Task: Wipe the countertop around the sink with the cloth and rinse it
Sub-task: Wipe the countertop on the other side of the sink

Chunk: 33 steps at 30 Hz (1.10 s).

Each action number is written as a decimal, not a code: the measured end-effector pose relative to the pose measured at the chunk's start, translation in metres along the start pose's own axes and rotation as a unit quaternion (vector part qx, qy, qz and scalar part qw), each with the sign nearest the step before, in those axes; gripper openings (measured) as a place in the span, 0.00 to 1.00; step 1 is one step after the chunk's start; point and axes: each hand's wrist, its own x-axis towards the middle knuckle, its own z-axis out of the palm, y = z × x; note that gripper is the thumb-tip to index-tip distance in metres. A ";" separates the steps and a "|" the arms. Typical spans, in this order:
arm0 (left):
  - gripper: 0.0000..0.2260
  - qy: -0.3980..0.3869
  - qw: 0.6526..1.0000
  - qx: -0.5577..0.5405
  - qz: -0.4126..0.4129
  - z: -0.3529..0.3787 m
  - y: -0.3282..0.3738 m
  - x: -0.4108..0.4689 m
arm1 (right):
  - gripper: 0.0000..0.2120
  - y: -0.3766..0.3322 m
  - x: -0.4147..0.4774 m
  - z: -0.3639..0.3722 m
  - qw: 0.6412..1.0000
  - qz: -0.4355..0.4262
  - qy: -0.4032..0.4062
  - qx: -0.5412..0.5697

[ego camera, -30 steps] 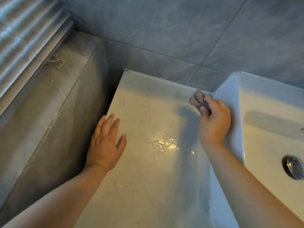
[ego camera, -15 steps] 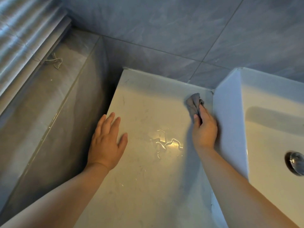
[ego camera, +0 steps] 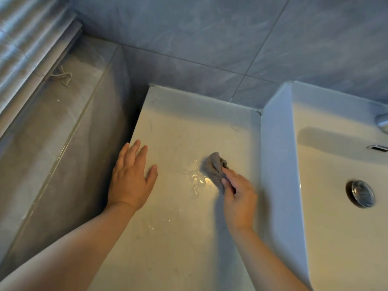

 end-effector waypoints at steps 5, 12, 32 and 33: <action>0.25 0.002 1.000 -0.007 -0.005 0.001 -0.001 0.000 | 0.16 -0.021 0.000 -0.020 0.988 0.097 0.047 0.109; 0.24 0.008 1.000 -0.001 -0.001 0.000 0.000 0.000 | 0.15 -0.001 0.043 -0.015 0.987 0.081 0.135 -0.015; 0.24 0.015 1.000 -0.004 0.002 0.001 0.000 0.000 | 0.17 -0.034 -0.071 0.014 0.996 0.060 0.011 0.069; 0.24 0.015 1.000 -0.002 0.003 0.001 0.000 0.001 | 0.18 -0.039 -0.070 0.012 0.992 0.076 0.004 0.096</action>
